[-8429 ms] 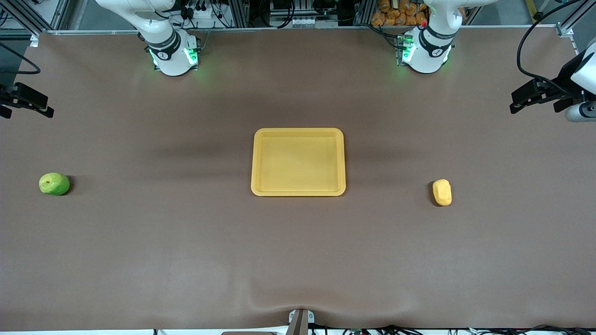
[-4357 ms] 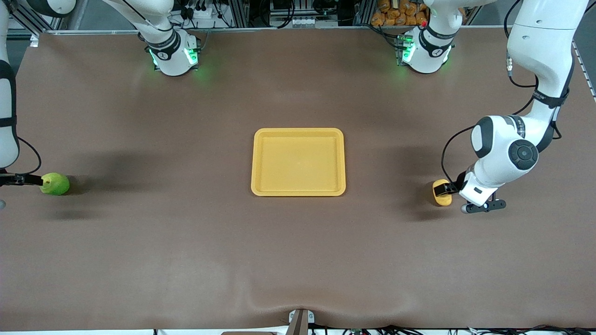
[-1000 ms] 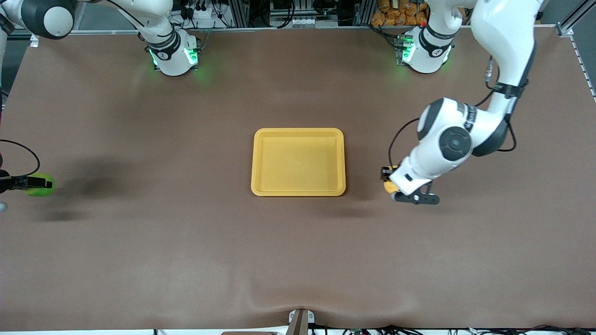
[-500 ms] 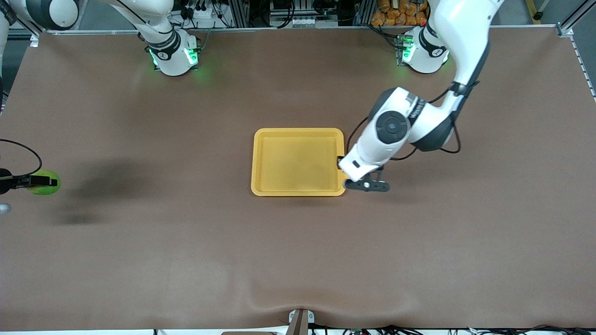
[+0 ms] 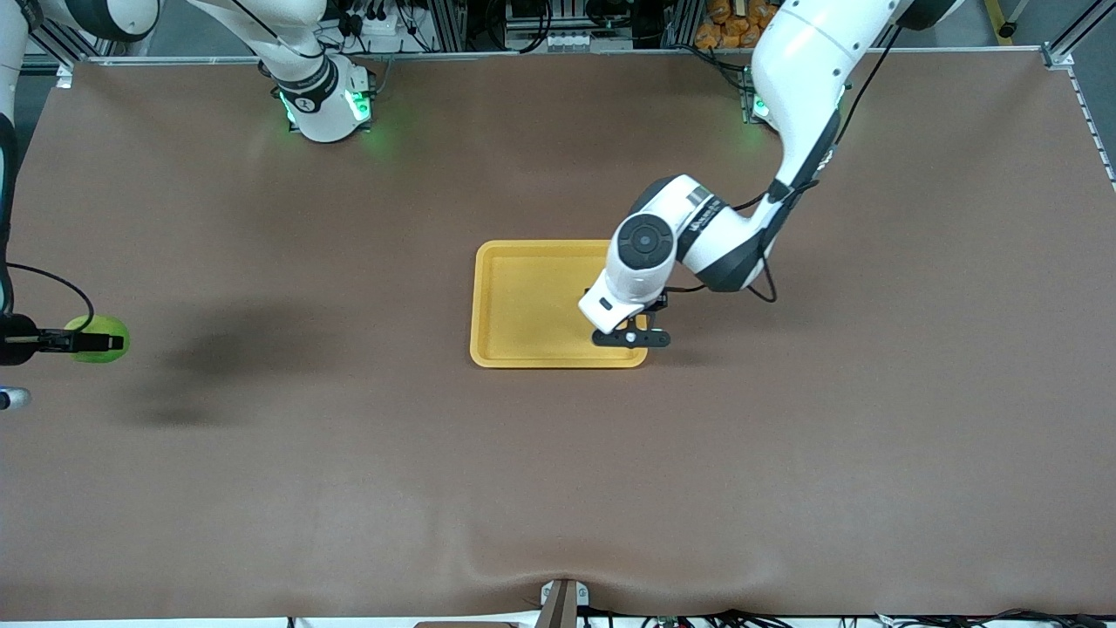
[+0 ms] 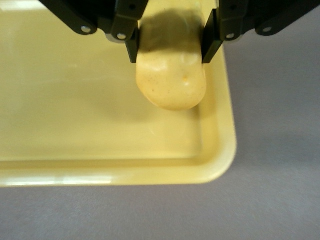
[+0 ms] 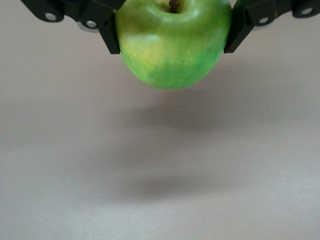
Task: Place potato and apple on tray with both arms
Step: 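Carry the potato with the left gripper onto the yellow tray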
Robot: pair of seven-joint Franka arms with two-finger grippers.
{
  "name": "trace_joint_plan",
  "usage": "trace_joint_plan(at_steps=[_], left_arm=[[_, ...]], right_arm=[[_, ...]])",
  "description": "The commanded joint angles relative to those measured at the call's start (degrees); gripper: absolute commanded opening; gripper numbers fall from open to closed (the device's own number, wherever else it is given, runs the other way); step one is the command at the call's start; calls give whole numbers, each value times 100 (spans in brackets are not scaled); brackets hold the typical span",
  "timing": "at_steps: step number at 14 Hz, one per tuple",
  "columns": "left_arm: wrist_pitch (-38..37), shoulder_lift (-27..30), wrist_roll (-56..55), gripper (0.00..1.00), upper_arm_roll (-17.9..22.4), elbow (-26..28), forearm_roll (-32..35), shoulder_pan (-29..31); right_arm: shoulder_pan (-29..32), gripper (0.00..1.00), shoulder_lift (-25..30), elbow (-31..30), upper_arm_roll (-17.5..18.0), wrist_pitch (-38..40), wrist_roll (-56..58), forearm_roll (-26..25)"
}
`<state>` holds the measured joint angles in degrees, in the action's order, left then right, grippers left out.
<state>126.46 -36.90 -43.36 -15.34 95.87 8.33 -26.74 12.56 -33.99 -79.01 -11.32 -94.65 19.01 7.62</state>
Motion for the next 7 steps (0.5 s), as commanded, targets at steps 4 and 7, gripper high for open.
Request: trace_joint_plan(at_steps=[4, 7], left_arm=[[-130, -379, -217, 8, 66, -306, 493, -86], [-77, -406, -209, 99, 75, -306, 546, -68]], right_arm=[[-219, 0, 244, -123, 7, 175, -555, 12], [-359, 0, 305, -141, 16, 307, -679, 12]])
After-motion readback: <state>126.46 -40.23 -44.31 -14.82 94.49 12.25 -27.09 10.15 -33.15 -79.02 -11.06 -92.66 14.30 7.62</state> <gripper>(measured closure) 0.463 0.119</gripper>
